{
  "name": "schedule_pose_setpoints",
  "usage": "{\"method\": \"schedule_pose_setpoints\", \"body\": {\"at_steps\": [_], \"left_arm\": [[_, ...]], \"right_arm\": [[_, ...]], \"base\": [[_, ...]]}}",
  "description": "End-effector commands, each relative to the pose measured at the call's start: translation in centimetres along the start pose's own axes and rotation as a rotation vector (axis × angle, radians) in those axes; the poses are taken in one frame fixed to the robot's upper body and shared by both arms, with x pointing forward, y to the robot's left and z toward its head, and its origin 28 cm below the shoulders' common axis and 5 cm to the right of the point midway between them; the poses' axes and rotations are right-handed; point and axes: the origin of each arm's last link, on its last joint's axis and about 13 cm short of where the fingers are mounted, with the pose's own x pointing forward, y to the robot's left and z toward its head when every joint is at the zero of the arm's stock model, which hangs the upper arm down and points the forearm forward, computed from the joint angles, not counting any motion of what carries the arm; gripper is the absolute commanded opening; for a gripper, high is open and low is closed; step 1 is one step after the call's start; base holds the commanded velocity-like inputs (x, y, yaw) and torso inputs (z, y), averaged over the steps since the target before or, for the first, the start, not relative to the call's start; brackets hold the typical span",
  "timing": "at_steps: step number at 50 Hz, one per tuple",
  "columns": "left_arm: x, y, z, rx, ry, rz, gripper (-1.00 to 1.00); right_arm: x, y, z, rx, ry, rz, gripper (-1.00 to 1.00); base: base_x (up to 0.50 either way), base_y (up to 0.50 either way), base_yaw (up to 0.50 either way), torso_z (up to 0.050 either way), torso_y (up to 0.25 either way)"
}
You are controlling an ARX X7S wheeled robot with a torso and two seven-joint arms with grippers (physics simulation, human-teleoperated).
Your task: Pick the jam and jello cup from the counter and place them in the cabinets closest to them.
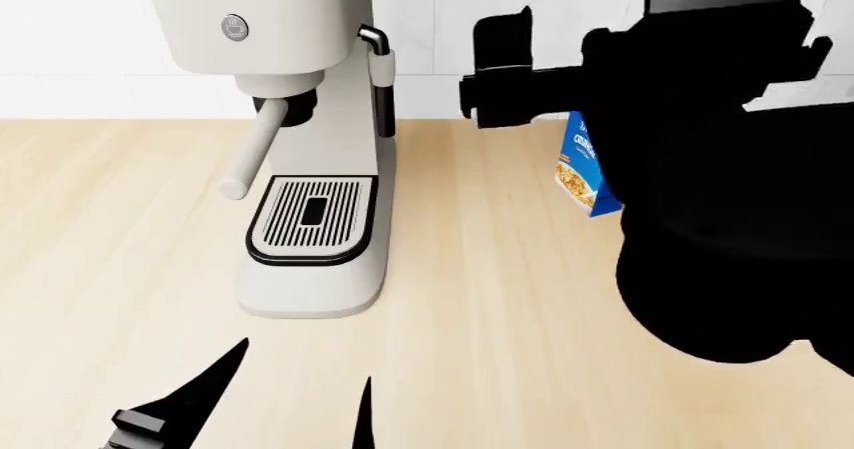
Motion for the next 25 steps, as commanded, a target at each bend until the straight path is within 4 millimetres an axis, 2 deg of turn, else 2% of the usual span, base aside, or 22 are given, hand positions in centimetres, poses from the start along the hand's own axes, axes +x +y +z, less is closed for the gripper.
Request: {"method": "schedule_pose_setpoints", "body": {"at_steps": [1, 6, 15, 25], "left_arm": [[-0.1, 0.0, 0.0, -0.001, 0.001, 0.001, 1.0], [0.0, 0.0, 0.0, 0.0, 0.004, 0.002, 1.0], [0.1, 0.3, 0.1, 0.0, 0.006, 0.008, 1.0], [-0.1, 0.9, 0.1, 0.004, 0.005, 0.025, 1.0]], "right_arm": [[0.8, 0.5, -2.8, -0.029, 0.057, 0.009, 1.0], [0.9, 0.7, -4.0, -0.04, 0.079, 0.025, 1.0], [-0.1, 0.7, -6.2, -0.045, 0.112, 0.062, 1.0], [-2.7, 0.0, -7.6, -0.042, 0.126, 0.111, 1.0]], "base": [[0.0, 0.0, 0.0, 0.0, 0.0], [0.0, 0.0, 0.0, 0.0, 0.0], [0.0, 0.0, 0.0, 0.0, 0.0], [0.0, 0.0, 0.0, 0.0, 0.0]]}}
